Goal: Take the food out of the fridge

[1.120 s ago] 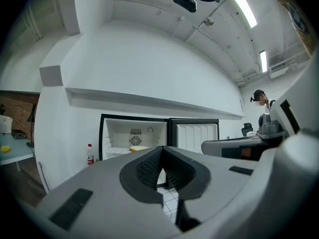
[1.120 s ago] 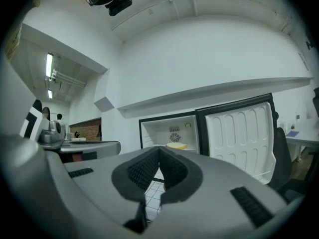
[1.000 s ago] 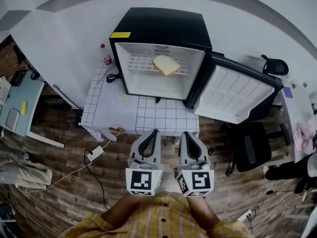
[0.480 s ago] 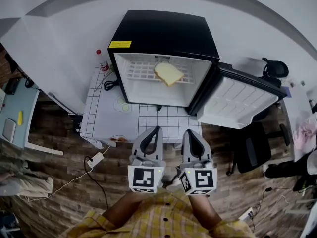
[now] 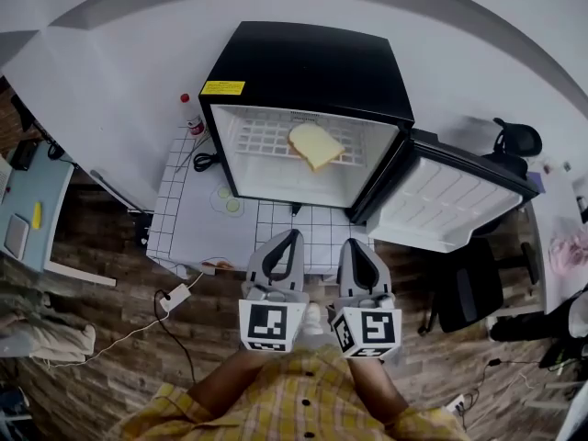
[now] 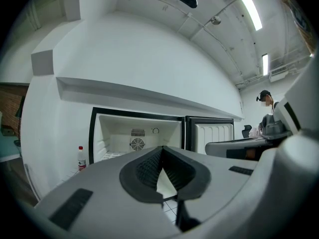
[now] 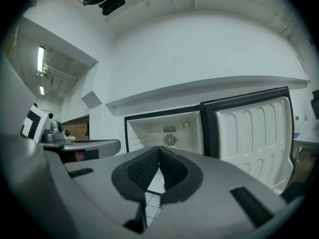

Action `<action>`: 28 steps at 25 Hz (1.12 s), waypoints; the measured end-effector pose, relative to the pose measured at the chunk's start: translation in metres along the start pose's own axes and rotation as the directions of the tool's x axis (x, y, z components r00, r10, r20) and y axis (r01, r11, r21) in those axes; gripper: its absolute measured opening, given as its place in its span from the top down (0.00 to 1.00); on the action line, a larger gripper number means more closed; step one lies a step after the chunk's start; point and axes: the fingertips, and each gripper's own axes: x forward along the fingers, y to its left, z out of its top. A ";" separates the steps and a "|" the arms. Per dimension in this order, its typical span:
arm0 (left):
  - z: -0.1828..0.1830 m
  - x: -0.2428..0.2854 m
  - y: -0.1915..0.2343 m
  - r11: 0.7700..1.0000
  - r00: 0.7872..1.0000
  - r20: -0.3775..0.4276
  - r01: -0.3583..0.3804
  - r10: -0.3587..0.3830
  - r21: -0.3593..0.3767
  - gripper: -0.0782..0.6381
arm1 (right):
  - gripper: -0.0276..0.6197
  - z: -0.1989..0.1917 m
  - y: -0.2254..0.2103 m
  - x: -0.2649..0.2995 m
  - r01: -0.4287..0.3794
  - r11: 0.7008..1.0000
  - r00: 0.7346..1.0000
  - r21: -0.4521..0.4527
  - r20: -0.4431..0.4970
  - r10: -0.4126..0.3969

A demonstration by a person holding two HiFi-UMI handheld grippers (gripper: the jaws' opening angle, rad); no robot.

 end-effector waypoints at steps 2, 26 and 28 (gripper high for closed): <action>-0.002 0.009 0.003 1.000 1.000 -0.006 -0.007 0.007 0.003 0.88 | 0.95 -0.001 -0.003 0.009 -0.009 1.000 1.000 0.001 -0.002 0.009; -0.038 0.145 0.038 0.997 0.995 -0.077 -0.060 0.063 0.044 0.88 | 0.95 -0.002 -0.039 0.070 -0.055 0.998 0.998 -0.011 -0.004 0.055; -0.044 0.156 0.042 0.997 0.994 -0.093 -0.061 0.064 0.038 0.88 | 0.95 -0.003 -0.041 0.072 -0.055 0.998 0.998 -0.010 -0.007 0.055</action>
